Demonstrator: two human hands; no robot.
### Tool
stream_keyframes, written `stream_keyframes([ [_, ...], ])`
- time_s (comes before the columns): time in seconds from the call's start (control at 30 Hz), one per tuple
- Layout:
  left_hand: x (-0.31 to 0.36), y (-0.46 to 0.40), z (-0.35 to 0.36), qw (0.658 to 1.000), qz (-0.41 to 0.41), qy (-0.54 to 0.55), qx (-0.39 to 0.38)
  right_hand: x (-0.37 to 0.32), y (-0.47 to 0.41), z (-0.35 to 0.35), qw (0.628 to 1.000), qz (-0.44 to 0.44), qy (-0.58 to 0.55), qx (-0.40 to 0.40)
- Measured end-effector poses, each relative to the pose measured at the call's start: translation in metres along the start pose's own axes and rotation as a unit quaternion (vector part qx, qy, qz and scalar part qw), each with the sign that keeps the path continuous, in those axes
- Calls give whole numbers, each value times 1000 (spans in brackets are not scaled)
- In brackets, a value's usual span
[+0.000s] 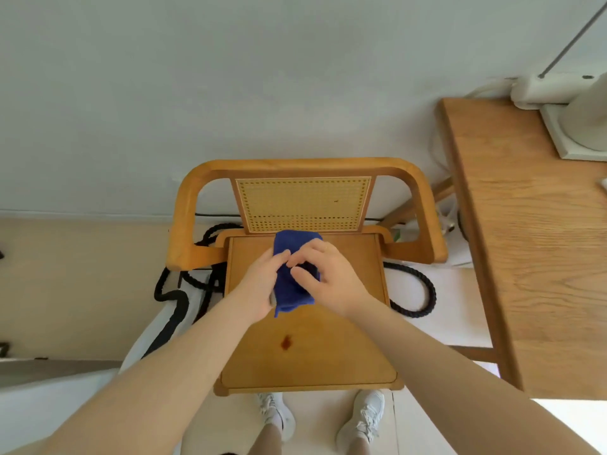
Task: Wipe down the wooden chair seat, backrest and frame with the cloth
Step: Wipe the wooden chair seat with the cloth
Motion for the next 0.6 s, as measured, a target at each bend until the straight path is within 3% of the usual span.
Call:
stream_keyframes([
  [0.1, -6, -6, -32, 1000, -5, 10, 12, 18, -3, 32, 983, 167, 4, 82],
  [0.2, -11, -15, -52, 1000, -21, 12, 1, 25, -5, 57, 934, 289, -202, 55],
  [0.33, -21, -33, -67, 997, -34, 32, -56, 33, -6, 76, 890, 302, -339, 44],
  [0.5, -32, -56, -79, 998, -27, 40, -49, 58, -16, 100, 861, 306, -406, -19],
  [0.6, -37, -71, -95, 998, -35, 53, -31, 71, -26, 119, 812, 341, -473, -22],
])
Point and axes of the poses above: each hand's wrist, its own y-axis away from the middle knuckle, its own z-axis out of the palm, x = y × z, the point moved 1 cm from there along -y, towards the middle knuckle, and after that the axes turned 6 degrees about -z, right-handed, at the moved point
